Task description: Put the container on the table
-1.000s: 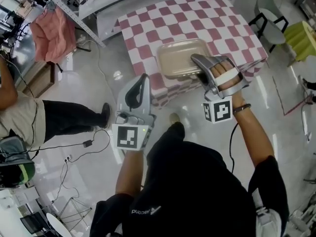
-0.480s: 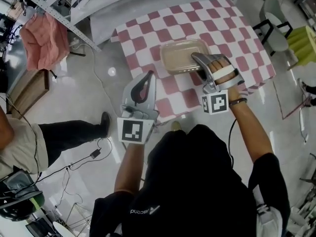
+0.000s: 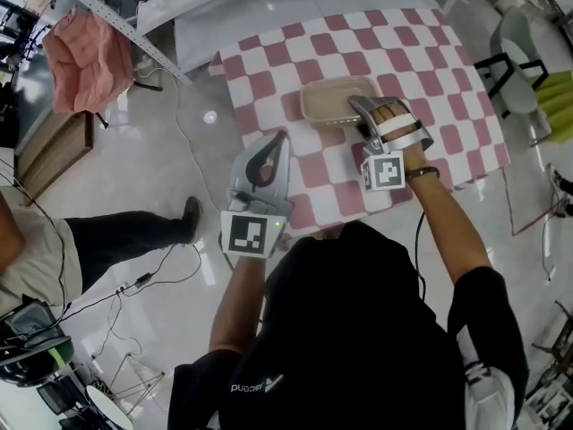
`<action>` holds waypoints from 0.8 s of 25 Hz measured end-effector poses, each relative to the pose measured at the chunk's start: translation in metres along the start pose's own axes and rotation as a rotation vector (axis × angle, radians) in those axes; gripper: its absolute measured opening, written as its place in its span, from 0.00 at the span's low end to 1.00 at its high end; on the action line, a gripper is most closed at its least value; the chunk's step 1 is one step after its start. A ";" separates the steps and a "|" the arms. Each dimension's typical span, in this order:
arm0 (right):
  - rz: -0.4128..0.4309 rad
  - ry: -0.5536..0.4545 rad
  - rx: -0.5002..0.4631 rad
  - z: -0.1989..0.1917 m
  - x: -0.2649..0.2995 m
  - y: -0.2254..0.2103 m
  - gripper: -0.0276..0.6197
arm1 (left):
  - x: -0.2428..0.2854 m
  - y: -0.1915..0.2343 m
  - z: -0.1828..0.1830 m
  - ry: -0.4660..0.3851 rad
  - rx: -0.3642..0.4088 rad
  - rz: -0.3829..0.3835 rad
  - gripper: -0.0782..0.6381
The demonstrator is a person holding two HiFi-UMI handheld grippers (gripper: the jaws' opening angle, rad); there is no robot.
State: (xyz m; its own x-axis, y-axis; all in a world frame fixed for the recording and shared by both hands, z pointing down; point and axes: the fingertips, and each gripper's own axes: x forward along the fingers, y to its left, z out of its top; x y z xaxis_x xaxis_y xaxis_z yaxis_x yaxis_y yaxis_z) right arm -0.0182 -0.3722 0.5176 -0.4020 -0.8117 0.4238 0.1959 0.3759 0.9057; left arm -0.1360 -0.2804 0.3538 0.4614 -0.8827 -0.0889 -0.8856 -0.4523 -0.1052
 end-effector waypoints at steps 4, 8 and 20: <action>0.046 -0.021 -0.031 -0.008 0.017 0.014 0.37 | 0.009 0.002 -0.007 0.025 -0.013 0.033 0.12; 0.102 -0.050 -0.022 -0.012 0.028 0.025 0.37 | 0.014 0.002 -0.012 0.044 -0.009 0.065 0.12; 0.358 -0.181 0.075 -0.004 0.032 0.056 0.54 | 0.026 -0.002 -0.016 0.071 -0.023 0.097 0.12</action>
State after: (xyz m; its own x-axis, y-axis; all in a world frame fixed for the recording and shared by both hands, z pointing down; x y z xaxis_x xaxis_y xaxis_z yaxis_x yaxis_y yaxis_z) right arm -0.0161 -0.3788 0.5812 -0.4729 -0.5341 0.7008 0.2888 0.6575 0.6959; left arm -0.1225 -0.3046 0.3672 0.3689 -0.9291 -0.0272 -0.9274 -0.3660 -0.0768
